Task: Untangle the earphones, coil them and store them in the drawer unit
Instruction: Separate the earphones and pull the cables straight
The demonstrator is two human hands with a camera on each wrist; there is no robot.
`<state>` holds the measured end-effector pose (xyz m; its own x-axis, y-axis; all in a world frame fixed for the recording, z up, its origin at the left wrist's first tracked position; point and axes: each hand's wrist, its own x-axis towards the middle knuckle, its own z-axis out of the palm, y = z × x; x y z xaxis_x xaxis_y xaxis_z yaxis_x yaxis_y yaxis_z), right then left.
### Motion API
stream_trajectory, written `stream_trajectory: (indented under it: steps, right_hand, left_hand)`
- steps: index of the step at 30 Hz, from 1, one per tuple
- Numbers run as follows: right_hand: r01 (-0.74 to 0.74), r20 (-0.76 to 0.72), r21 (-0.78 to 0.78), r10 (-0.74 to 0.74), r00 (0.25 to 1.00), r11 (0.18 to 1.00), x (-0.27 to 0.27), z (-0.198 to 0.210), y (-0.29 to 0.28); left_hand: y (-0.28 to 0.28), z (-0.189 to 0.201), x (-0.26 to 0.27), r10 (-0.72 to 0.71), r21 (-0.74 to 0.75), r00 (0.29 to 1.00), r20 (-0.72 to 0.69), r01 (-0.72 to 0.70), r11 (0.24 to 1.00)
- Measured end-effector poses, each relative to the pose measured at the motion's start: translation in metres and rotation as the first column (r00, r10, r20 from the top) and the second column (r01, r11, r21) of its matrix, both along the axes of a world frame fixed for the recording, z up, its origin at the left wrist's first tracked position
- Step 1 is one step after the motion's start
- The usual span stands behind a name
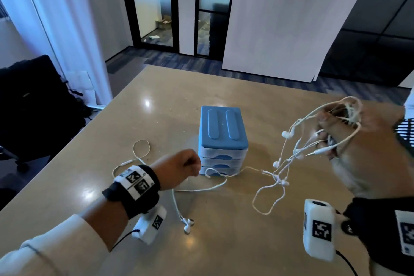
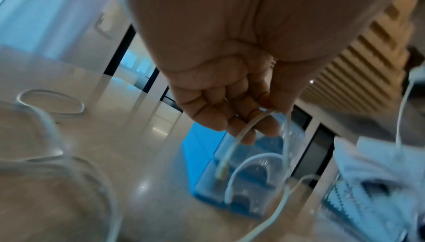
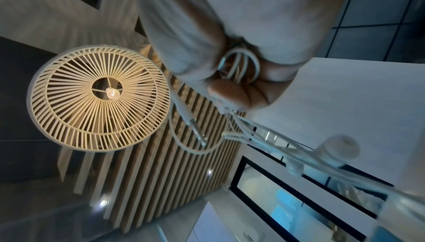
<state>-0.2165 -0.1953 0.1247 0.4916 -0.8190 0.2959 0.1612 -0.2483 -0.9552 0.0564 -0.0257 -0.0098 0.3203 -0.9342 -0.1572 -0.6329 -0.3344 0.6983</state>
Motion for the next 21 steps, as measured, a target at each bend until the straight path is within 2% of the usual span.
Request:
stream_trajectory:
  steps: [2,5,7,10,14,16,19,21]
  right_hand:
    - [-0.048,-0.131,0.03,0.051,0.99,0.998,0.01,-0.01,0.007]
    - [-0.117,-0.302,-0.012,0.108,0.947,0.993,0.022,-0.024,0.016]
    - [-0.174,-0.37,-0.011,0.157,0.915,0.985,0.03,-0.027,0.025]
    - [-0.265,-0.413,-0.011,0.237,0.879,0.964,0.041,-0.031,0.038]
    - [-0.32,-0.407,0.014,0.298,0.864,0.947,0.052,-0.035,0.044]
    - [-0.377,-0.397,0.05,0.364,0.842,0.925,0.058,-0.037,0.048]
    - [-0.463,-0.441,0.045,0.434,0.786,0.885,0.062,-0.041,0.055]
    - [-0.455,-0.42,0.032,0.425,0.802,0.89,0.064,-0.04,0.058]
  left_hand:
    - [0.001,0.021,0.0,-0.012,-0.117,0.967,-0.255,-0.019,0.993]
    - [0.002,0.047,0.0,-0.019,-0.222,0.902,-0.432,-0.086,0.971]
    - [0.003,0.062,-0.003,-0.012,-0.235,0.85,-0.526,-0.132,0.963]
    - [0.004,0.081,-0.014,-0.039,-0.227,0.801,-0.597,-0.122,0.966]
    - [0.005,0.099,-0.027,-0.158,-0.269,0.756,-0.635,-0.025,0.963]
    - [0.006,0.107,-0.034,-0.21,-0.306,0.759,-0.616,0.015,0.952]
    - [0.005,0.116,-0.039,-0.248,-0.343,0.803,-0.541,0.058,0.937]
    - [0.003,0.118,-0.035,-0.229,-0.363,0.82,-0.524,0.028,0.931]
